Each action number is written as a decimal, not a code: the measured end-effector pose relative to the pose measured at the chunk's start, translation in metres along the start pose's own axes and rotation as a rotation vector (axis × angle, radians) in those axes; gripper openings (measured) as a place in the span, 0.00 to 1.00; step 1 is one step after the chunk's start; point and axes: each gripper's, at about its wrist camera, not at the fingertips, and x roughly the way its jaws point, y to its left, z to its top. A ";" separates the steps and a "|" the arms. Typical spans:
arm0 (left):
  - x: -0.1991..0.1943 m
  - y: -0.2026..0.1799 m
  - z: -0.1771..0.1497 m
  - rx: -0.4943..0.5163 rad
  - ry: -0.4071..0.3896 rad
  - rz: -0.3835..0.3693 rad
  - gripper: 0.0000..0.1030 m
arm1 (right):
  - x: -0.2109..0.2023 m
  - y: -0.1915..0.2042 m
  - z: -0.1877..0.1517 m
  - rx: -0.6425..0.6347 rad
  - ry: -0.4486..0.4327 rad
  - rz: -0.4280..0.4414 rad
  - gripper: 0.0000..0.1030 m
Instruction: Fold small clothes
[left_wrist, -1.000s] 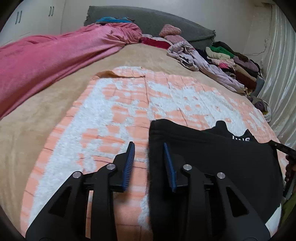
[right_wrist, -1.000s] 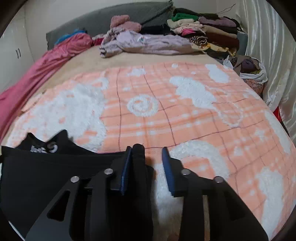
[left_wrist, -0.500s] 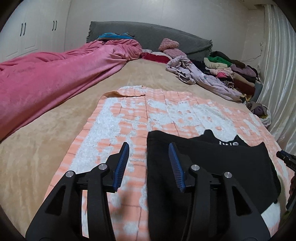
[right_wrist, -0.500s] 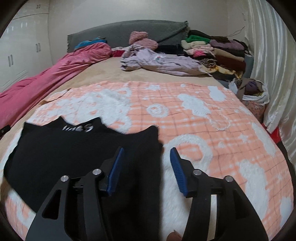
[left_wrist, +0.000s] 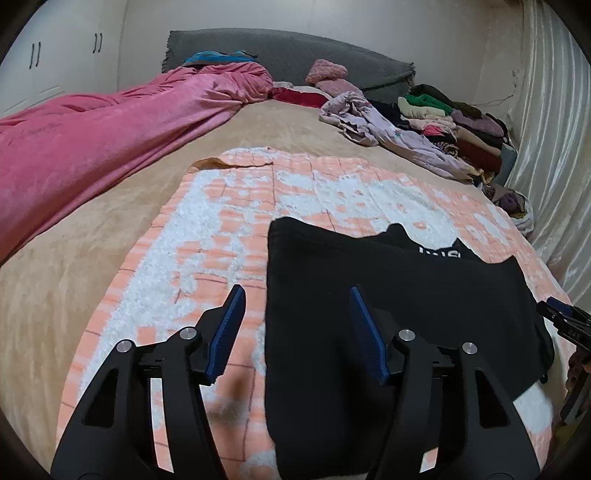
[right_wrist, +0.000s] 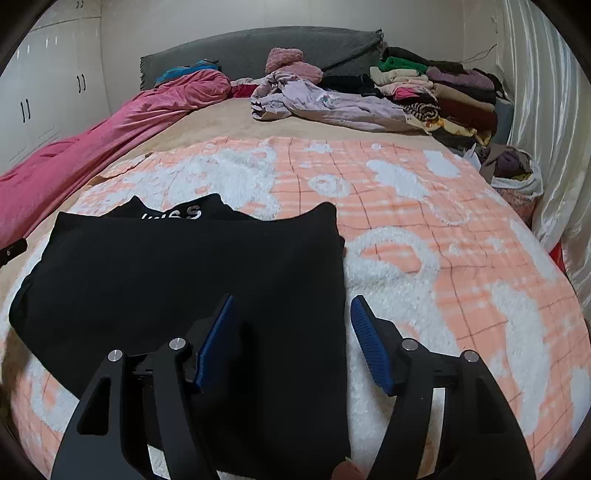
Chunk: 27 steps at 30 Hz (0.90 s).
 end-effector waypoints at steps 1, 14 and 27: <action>-0.001 -0.001 -0.001 0.004 0.003 0.000 0.53 | -0.001 -0.001 -0.001 0.005 -0.001 0.000 0.65; -0.001 0.009 -0.032 -0.059 0.110 -0.001 0.63 | -0.013 -0.015 -0.027 0.090 0.024 0.037 0.66; -0.006 -0.002 -0.056 -0.040 0.173 -0.052 0.12 | -0.007 -0.028 -0.047 0.204 0.089 0.150 0.18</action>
